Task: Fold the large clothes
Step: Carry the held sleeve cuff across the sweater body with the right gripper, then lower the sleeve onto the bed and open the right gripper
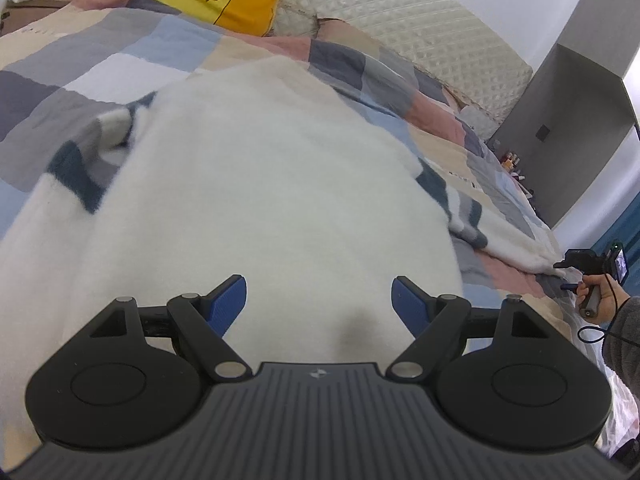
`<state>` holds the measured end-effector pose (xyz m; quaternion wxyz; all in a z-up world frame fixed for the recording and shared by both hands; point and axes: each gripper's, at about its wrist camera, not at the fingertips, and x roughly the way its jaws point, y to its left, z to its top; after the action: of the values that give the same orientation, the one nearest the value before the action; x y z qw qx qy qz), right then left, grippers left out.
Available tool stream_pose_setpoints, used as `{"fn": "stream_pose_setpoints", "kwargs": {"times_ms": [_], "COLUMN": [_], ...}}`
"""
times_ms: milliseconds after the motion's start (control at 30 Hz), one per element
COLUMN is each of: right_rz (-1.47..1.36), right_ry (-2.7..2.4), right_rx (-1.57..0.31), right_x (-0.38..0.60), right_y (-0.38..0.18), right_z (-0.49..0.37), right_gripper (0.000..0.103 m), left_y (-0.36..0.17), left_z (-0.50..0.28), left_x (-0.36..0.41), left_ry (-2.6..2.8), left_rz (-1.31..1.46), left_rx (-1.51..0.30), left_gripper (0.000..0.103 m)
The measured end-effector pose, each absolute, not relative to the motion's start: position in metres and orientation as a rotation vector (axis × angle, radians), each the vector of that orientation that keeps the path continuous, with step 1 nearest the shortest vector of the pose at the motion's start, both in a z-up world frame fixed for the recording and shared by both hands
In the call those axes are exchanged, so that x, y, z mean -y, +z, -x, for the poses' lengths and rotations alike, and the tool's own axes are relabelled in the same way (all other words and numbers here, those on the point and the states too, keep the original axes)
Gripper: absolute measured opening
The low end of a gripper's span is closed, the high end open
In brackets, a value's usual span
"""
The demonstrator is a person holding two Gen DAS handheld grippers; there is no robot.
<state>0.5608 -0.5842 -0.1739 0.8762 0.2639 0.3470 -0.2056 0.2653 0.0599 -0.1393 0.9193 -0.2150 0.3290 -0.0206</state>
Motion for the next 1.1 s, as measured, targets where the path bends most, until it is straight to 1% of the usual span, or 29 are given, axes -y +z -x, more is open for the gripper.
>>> {"fn": "stream_pose_setpoints", "kwargs": {"times_ms": [133,233,467,500,633,733,900,933,967,1000,1100], "right_rz": [-0.518,-0.428,-0.315,-0.319,-0.378,-0.341,-0.274,-0.273,-0.278,-0.283,-0.269], "right_ry": [-0.430,-0.439,-0.452,-0.458,-0.495,-0.469,-0.343,-0.303,-0.271,-0.242,-0.158], "right_rx": [-0.730,-0.783,-0.778,-0.780,-0.777,-0.767,-0.768,-0.771,-0.767,-0.757,-0.734], "right_x": [0.585,0.577,0.564,0.563,0.554,0.535,0.488,0.477,0.467,0.456,0.425], "right_y": [-0.187,-0.196,-0.204,-0.201,-0.185,-0.169,-0.140,-0.133,-0.125,-0.117,-0.091], "right_z": [-0.567,-0.575,-0.571,-0.570,-0.561,-0.550,-0.524,-0.516,-0.507,-0.498,-0.468], "right_gripper": [0.059,0.058,0.058,0.058,0.065,0.066,0.067,0.072,0.080,0.092,0.092], "left_y": [-0.143,-0.148,-0.156,-0.155,-0.150,-0.144,-0.128,-0.126,-0.124,-0.122,-0.116], "left_z": [-0.268,-0.271,-0.277,-0.278,-0.273,-0.269,-0.259,-0.257,-0.254,-0.252,-0.243], "left_x": [-0.056,-0.056,-0.059,-0.058,-0.054,-0.052,-0.047,-0.047,-0.048,-0.048,-0.046], "left_ry": [-0.043,-0.036,-0.026,-0.028,-0.035,-0.048,-0.059,-0.065,-0.071,-0.077,-0.103], "left_rz": [0.419,0.421,0.419,0.411,0.394,0.395,0.322,0.329,0.335,0.338,0.335], "left_rx": [-0.693,-0.715,-0.754,-0.757,-0.748,-0.738,-0.692,-0.683,-0.678,-0.675,-0.660], "left_gripper": [0.083,0.083,0.083,0.083,0.083,0.083,0.083,0.083,0.083,0.083,0.083]}}
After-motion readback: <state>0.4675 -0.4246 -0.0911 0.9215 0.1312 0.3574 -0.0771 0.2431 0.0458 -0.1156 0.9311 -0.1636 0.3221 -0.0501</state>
